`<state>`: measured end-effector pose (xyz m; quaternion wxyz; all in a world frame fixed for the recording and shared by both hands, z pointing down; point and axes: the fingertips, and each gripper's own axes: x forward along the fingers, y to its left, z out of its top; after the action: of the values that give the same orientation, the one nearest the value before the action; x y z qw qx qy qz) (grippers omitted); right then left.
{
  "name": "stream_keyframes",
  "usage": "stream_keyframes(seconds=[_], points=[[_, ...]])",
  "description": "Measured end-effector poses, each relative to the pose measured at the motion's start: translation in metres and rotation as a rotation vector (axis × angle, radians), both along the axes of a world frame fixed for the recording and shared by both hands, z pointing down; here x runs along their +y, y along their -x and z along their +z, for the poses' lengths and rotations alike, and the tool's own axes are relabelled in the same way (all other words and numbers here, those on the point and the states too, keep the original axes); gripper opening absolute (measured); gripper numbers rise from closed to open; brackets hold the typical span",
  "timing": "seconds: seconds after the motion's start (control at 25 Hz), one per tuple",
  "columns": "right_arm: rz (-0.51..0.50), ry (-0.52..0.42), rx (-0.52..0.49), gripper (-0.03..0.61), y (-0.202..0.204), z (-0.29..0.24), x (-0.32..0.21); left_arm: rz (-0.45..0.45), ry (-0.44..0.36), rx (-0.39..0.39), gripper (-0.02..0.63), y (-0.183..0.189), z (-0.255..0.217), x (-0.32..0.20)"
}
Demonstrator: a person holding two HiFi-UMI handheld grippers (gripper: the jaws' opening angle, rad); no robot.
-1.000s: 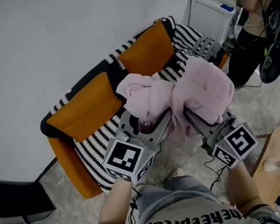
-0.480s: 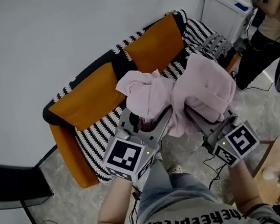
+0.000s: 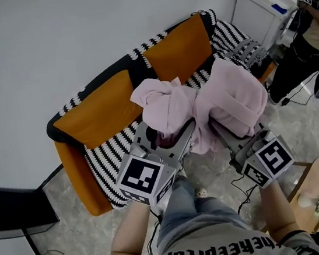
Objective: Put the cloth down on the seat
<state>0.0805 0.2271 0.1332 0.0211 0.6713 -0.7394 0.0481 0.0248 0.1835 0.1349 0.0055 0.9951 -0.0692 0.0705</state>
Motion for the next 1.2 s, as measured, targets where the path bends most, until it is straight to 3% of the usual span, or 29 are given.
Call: stream_keyframes(seconds=[0.56, 1.2], points=[[-0.011, -0.018, 0.030, 0.179, -0.016, -0.015, -0.098, -0.007, -0.026, 0.029, 0.241, -0.017, -0.015, -0.098], [-0.089, 0.012, 0.047, 0.181, -0.005, -0.006, -0.190, -0.088, 0.002, 0.043, 0.241, -0.002, -0.004, -0.185]])
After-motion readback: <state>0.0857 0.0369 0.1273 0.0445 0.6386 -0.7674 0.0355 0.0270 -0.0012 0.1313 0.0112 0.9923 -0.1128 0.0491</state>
